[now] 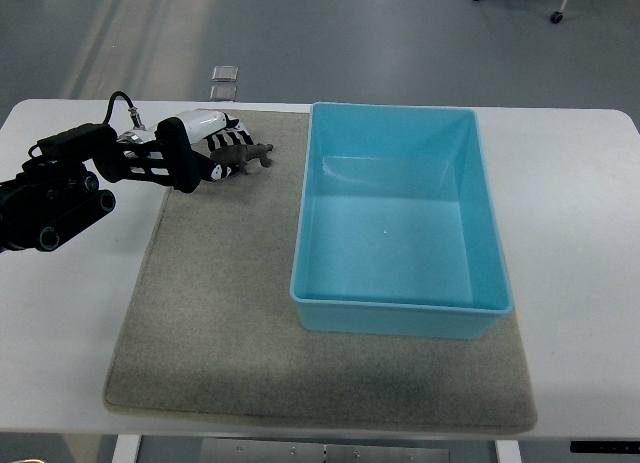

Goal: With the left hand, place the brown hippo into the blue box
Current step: 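Close the left hand fingers around the brown hippo, then lift the hippo with the left hand and carry it over the blue box, then lower the hippo into the blue box and open the left hand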

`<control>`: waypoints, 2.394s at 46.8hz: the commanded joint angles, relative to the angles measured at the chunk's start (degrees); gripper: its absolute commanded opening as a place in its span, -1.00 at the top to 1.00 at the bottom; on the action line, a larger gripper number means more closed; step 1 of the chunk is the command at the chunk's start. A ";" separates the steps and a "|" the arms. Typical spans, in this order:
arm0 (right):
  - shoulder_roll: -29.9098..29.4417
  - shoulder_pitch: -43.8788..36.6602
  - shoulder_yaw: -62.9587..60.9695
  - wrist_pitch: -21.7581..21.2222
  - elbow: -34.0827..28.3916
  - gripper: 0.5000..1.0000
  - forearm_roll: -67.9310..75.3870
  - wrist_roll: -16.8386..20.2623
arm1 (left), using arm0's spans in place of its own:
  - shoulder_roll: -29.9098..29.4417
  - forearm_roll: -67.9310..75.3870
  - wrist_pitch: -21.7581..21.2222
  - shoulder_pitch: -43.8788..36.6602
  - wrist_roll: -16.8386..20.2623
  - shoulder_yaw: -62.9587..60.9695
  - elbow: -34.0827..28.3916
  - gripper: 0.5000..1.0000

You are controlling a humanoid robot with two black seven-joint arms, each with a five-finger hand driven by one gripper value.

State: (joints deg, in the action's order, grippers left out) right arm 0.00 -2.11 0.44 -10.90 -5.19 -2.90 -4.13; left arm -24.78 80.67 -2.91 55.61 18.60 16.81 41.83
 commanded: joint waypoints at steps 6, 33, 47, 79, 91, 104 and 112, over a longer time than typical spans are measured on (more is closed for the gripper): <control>0.00 0.00 0.00 0.00 0.00 -0.74 0.00 0.00 | -1.05 -0.43 0.01 1.78 0.03 0.50 0.18 1.00; 0.00 0.00 0.00 0.00 0.00 -0.74 0.00 0.00 | -6.07 -0.43 0.62 8.98 0.12 2.70 13.71 1.00; 0.00 0.00 0.00 0.00 0.00 -0.74 0.00 0.00 | -3.61 0.10 1.59 10.13 0.12 1.91 17.67 1.00; 0.00 0.00 0.00 0.00 0.00 -0.74 0.00 0.00 | 9.40 5.46 6.33 9.87 0.03 -3.54 16.62 1.00; 0.00 0.00 0.00 0.00 0.00 -0.74 0.00 0.00 | 10.98 6.69 7.92 9.07 0.03 -3.63 16.18 1.00; 0.00 0.00 0.00 0.00 0.00 -0.74 0.00 0.00 | 11.34 6.69 9.68 8.99 -0.06 -5.03 15.03 1.00; 0.00 0.00 0.00 0.00 0.00 -0.74 0.00 0.00 | 11.42 6.69 9.68 8.28 -0.14 -4.95 15.03 1.00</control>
State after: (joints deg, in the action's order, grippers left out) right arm 0.00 -2.11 0.44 -10.90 -5.19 -2.90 -4.13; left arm -13.39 87.38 6.77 64.24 18.46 11.82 56.86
